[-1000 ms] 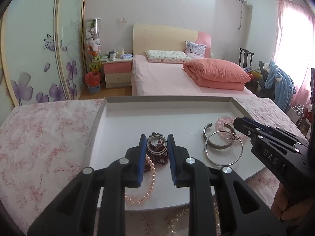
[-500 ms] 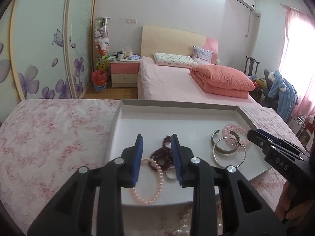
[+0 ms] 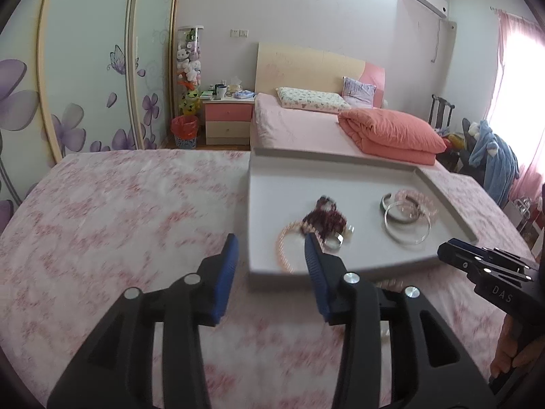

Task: Organize jewelry
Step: 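Move the right tool to the white pearl bracelet while the left tool moves to the second pearl earring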

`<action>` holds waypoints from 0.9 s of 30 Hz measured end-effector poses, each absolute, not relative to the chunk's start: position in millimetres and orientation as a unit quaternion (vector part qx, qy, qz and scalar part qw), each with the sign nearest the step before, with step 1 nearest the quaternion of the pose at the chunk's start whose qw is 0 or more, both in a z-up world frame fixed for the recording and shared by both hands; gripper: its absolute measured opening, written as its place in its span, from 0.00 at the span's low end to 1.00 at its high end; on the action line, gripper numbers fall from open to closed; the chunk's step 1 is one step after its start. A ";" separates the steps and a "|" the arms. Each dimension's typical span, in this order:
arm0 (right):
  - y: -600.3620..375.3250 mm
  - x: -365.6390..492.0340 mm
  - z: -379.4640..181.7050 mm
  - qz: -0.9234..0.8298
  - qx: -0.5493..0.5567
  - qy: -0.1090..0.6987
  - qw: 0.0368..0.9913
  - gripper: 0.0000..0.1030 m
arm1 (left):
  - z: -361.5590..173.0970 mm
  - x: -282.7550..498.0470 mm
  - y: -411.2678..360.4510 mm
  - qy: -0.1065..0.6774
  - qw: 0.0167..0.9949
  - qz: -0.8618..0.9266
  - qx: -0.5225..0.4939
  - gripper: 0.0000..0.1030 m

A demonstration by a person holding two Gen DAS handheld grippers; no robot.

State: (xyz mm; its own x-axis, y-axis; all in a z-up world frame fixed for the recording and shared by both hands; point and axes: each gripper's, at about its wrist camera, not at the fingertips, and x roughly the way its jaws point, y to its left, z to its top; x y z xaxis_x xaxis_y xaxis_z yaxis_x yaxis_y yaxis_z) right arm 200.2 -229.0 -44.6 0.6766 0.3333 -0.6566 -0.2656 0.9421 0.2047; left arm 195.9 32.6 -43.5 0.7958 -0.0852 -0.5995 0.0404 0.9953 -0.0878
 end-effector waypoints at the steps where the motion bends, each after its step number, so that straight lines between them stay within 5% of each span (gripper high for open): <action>1: -225.5 199.1 -46.0 0.168 0.042 0.372 0.912 0.24 | -44.9 192.8 34.3 0.320 0.946 -0.033 -0.033 0.40; 16: -189.0 199.4 -74.2 0.167 -0.028 0.423 0.890 0.24 | -58.8 169.3 43.7 0.331 0.943 -0.028 -0.009 0.44; 20: -186.1 195.5 -73.4 0.159 -0.056 0.419 0.892 0.12 | -60.7 170.4 39.5 0.336 0.941 -0.035 -0.005 0.44; 27: -227.8 191.4 -73.1 0.106 -0.033 0.423 0.899 0.11 | -64.1 169.4 17.8 0.351 0.933 -0.078 0.016 0.48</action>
